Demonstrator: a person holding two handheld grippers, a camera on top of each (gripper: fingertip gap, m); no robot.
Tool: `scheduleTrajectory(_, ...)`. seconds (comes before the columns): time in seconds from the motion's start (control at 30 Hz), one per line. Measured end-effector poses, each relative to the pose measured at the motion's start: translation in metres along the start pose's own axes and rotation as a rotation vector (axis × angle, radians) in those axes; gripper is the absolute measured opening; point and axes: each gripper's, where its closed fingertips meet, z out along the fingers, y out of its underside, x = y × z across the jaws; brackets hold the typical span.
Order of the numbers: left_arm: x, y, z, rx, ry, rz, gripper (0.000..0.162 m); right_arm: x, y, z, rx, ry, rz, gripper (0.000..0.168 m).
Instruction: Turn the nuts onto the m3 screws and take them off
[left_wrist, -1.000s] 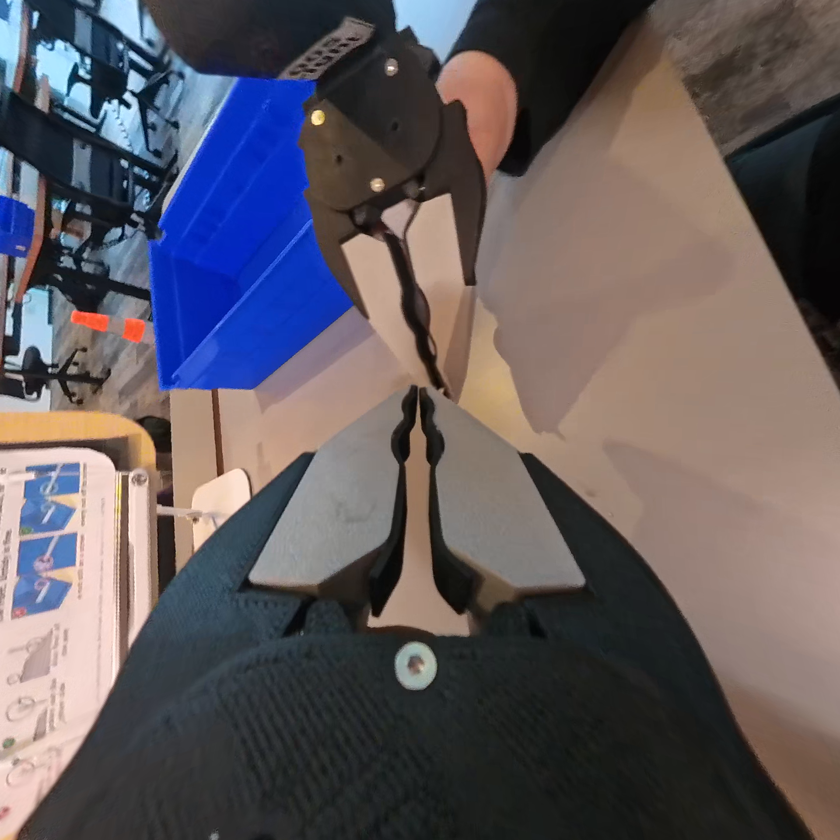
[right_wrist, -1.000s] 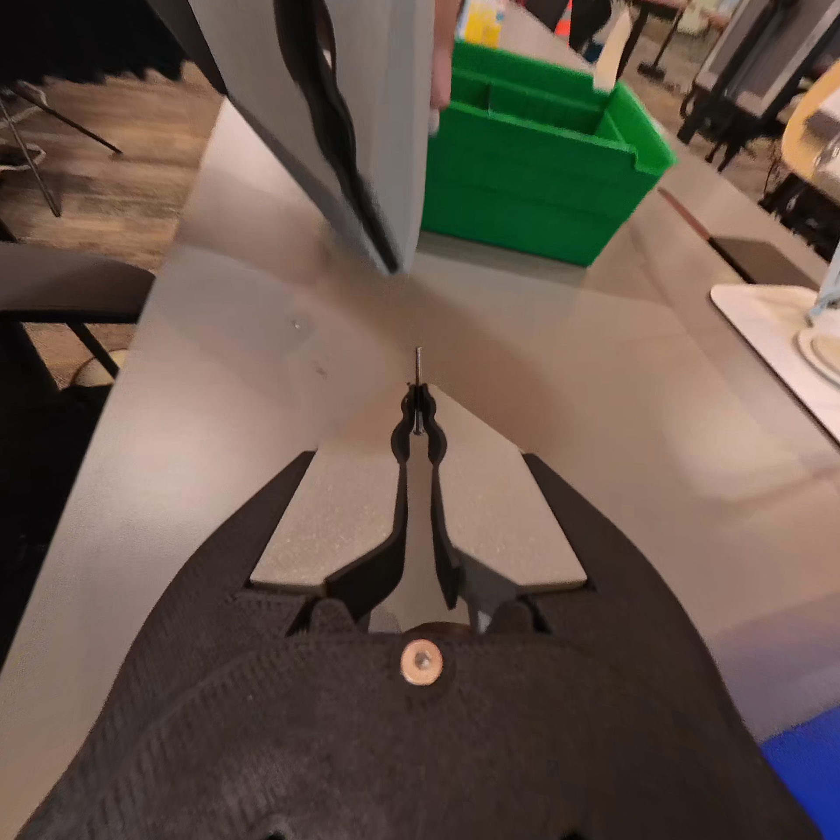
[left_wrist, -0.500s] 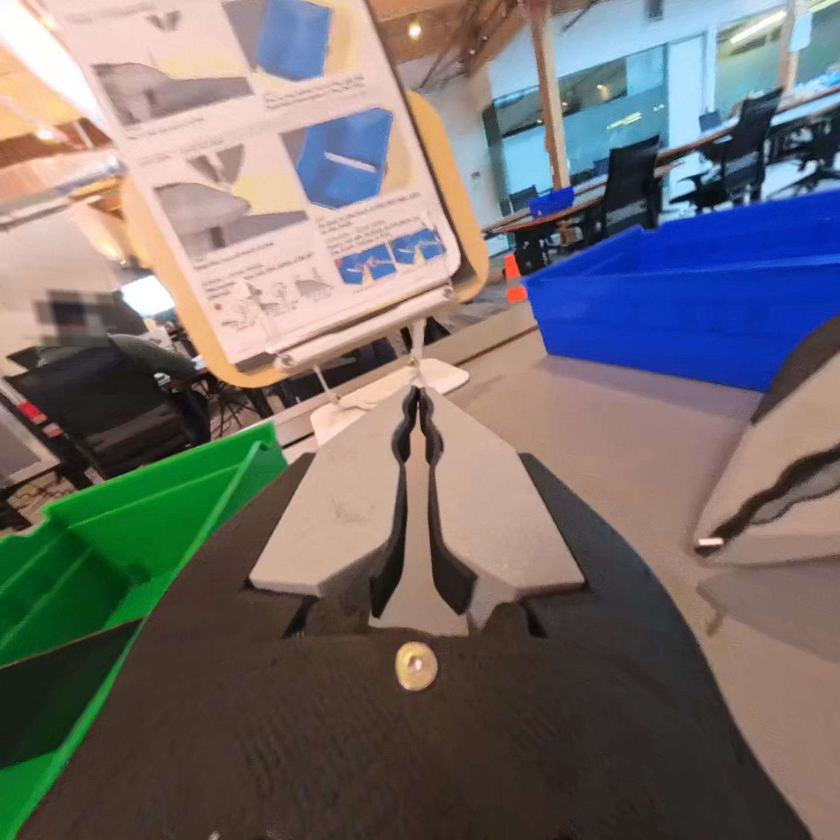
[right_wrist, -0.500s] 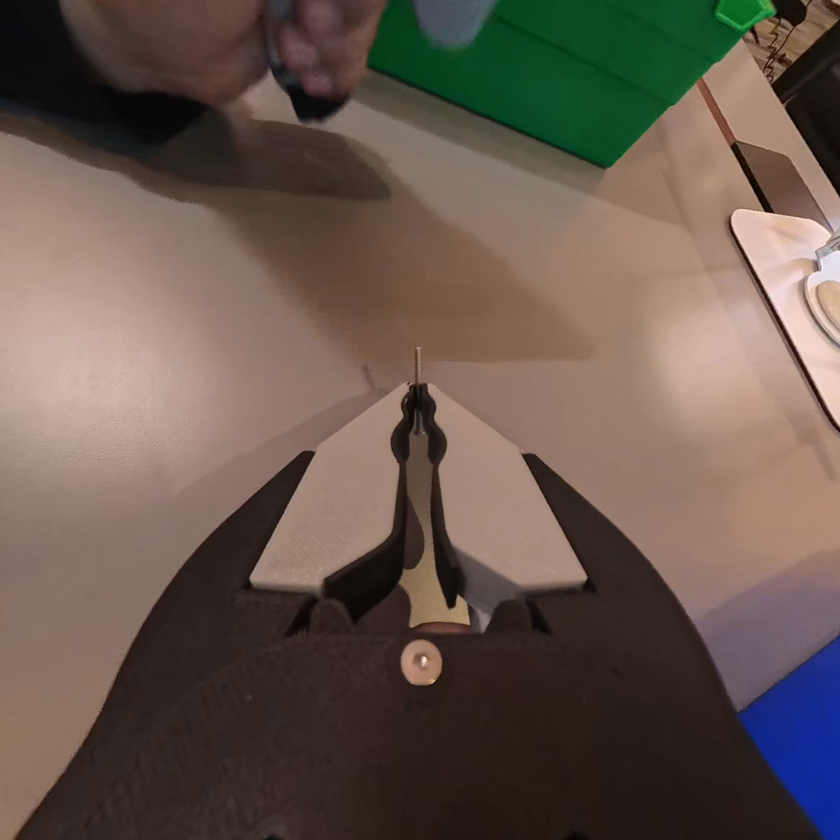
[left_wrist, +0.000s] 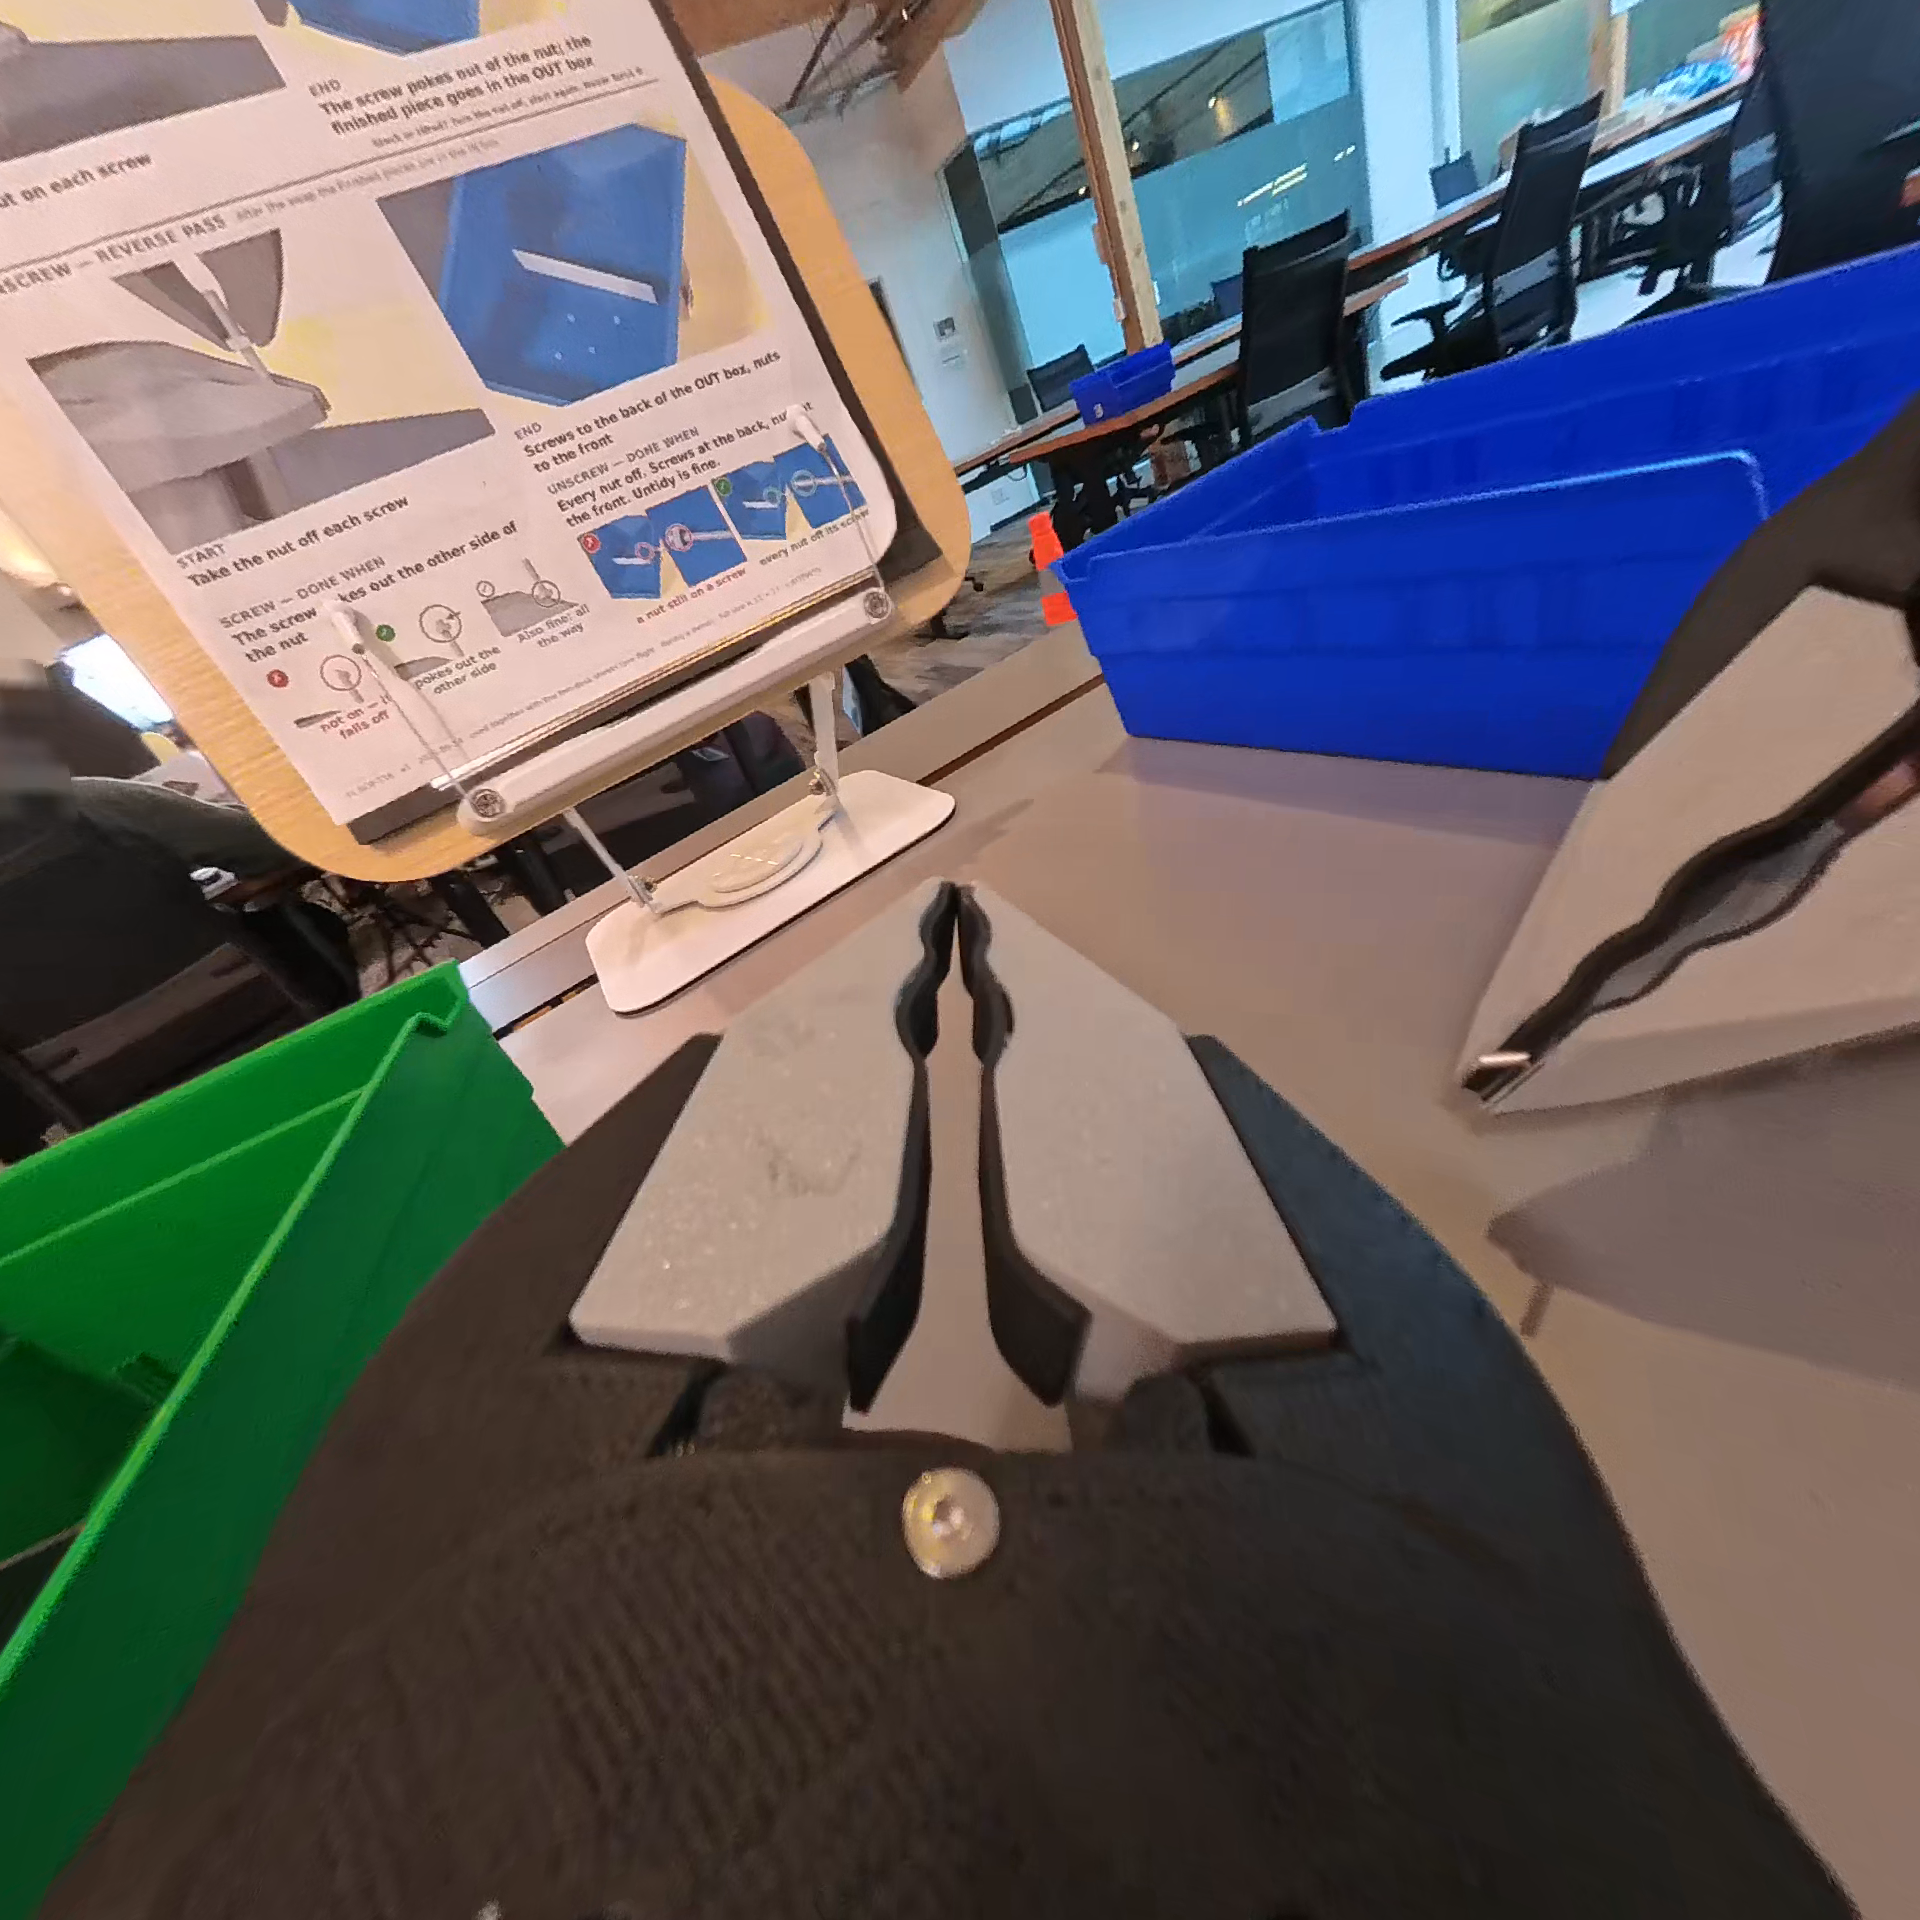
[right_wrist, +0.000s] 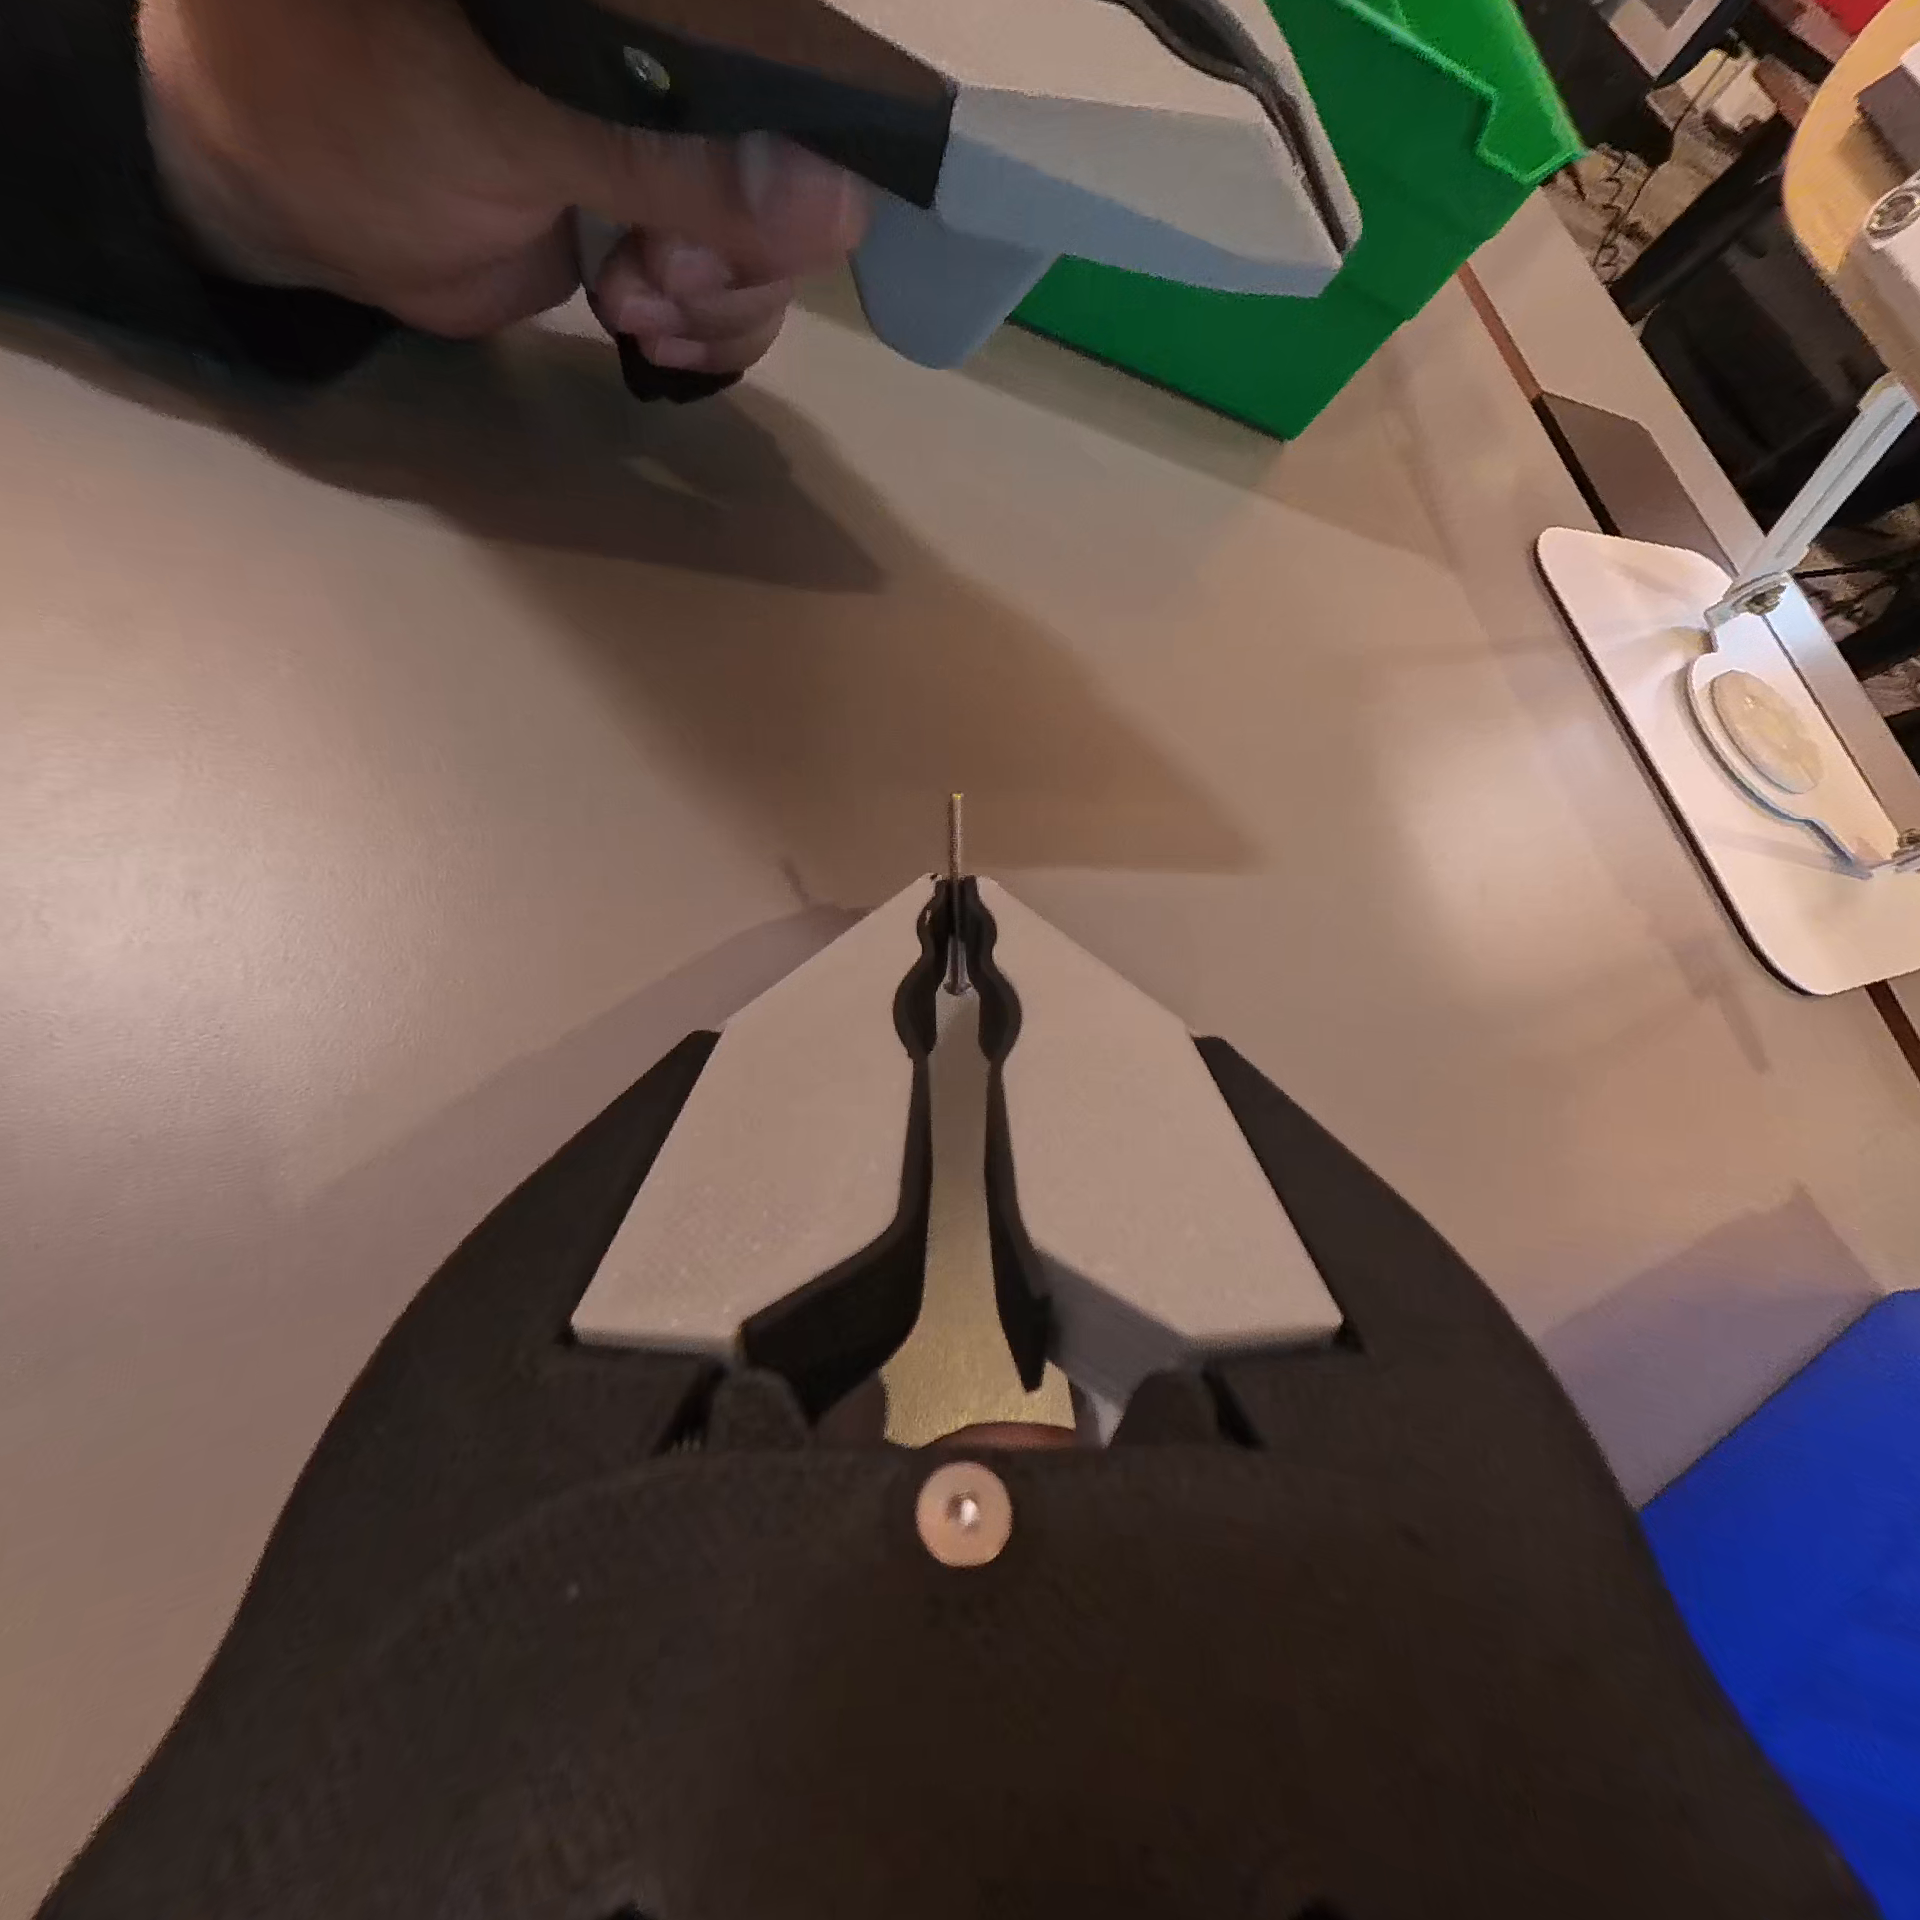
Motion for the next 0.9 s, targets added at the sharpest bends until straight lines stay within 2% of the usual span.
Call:
scheduleTrajectory(0.17,0.0,-0.001,-0.003,0.015,0.031,-0.027,0.001,0.002,-0.006,-0.004,0.058,-0.035,0.08,0.0)
scheduleTrajectory(0.43,0.003,-0.023,-0.016,0.111,0.076,-0.031,0.003,0.004,-0.019,-0.01,0.175,-0.109,0.205,0.0)
scheduleTrajectory(0.63,0.016,-0.039,-0.034,0.14,0.269,-0.116,0.008,0.004,-0.035,-0.019,0.299,-0.177,0.302,0.0)
scheduleTrajectory(0.77,0.059,-0.042,-0.064,0.09,0.631,-0.194,0.008,-0.002,-0.056,-0.029,0.411,-0.234,0.306,0.0)
scheduleTrajectory(0.9,0.068,-0.036,-0.072,0.107,0.696,-0.244,0.01,-0.017,-0.066,-0.026,0.422,-0.29,0.263,0.0)
